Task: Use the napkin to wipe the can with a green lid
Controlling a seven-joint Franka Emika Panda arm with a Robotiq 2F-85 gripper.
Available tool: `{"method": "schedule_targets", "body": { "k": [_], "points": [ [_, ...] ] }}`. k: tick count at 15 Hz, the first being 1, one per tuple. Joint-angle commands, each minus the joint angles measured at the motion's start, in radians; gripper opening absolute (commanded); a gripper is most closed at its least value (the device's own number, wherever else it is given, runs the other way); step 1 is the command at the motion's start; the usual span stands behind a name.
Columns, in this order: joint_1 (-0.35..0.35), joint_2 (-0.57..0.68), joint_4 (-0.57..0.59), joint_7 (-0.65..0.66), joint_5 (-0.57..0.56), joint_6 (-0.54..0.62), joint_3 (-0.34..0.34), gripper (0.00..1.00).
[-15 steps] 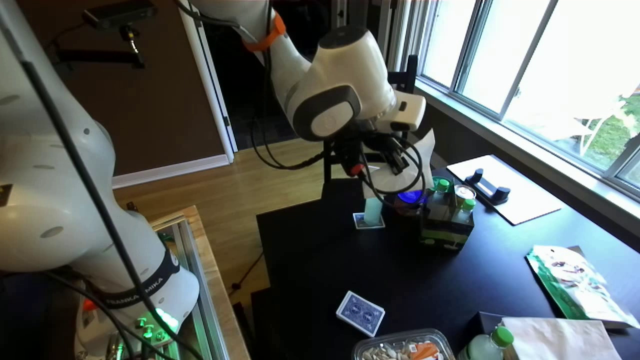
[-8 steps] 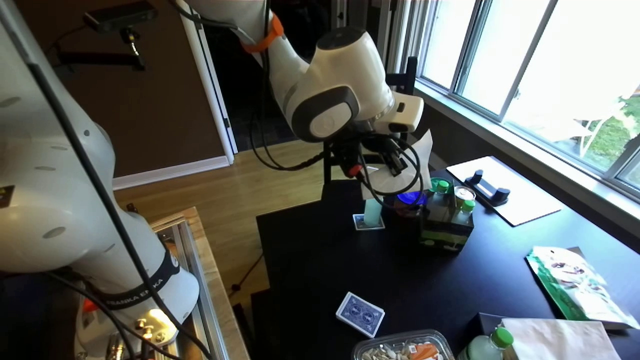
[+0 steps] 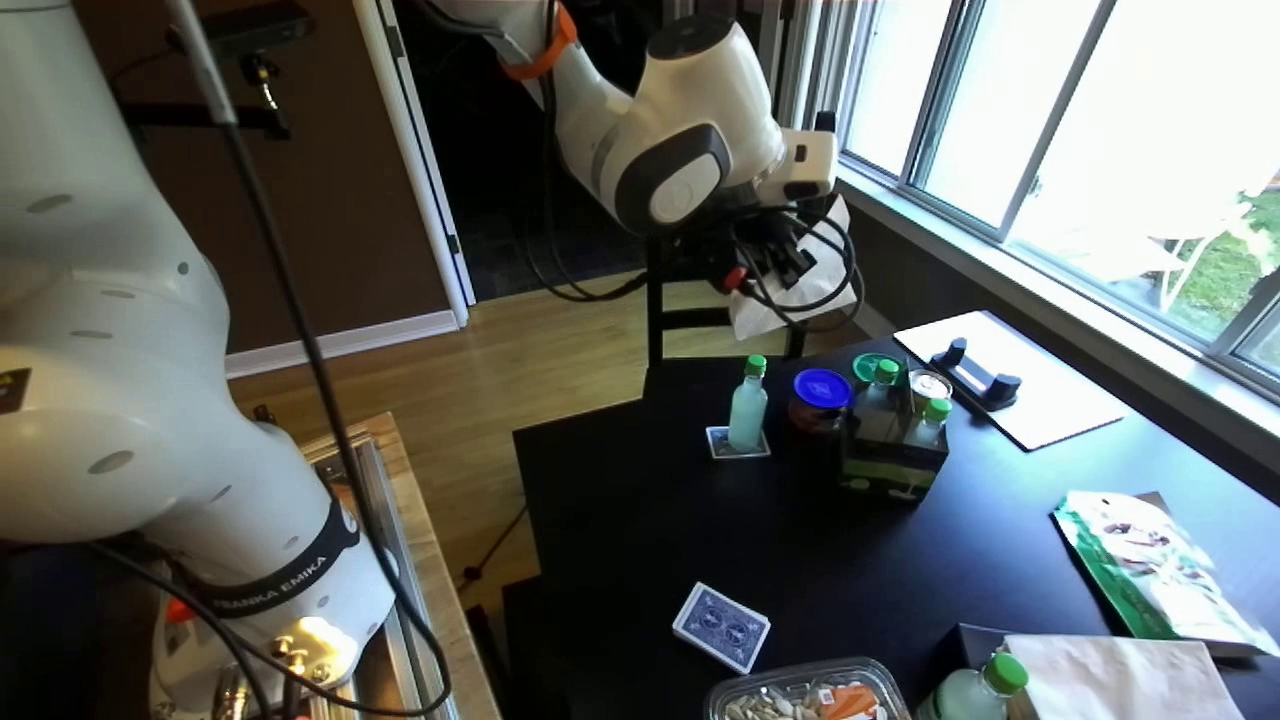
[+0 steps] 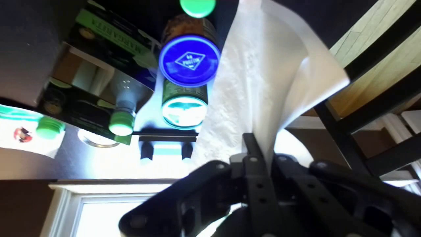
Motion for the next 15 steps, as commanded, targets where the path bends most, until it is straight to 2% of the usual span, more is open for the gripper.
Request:
{"method": "schedule_targets", "body": {
  "k": [1,6,11,15],
  "points": [
    [0.032,0.122,0.178,-0.036,-0.050,-0.068,-0.023,0.01],
    [0.051,0.303,0.380,-0.066,-0.110,-0.172,-0.058,0.01],
    [0.105,0.493,0.567,-0.036,-0.170,-0.157,-0.147,0.01],
    [0.086,0.616,0.698,-0.049,-0.154,-0.152,-0.146,0.01]
  ]
}}
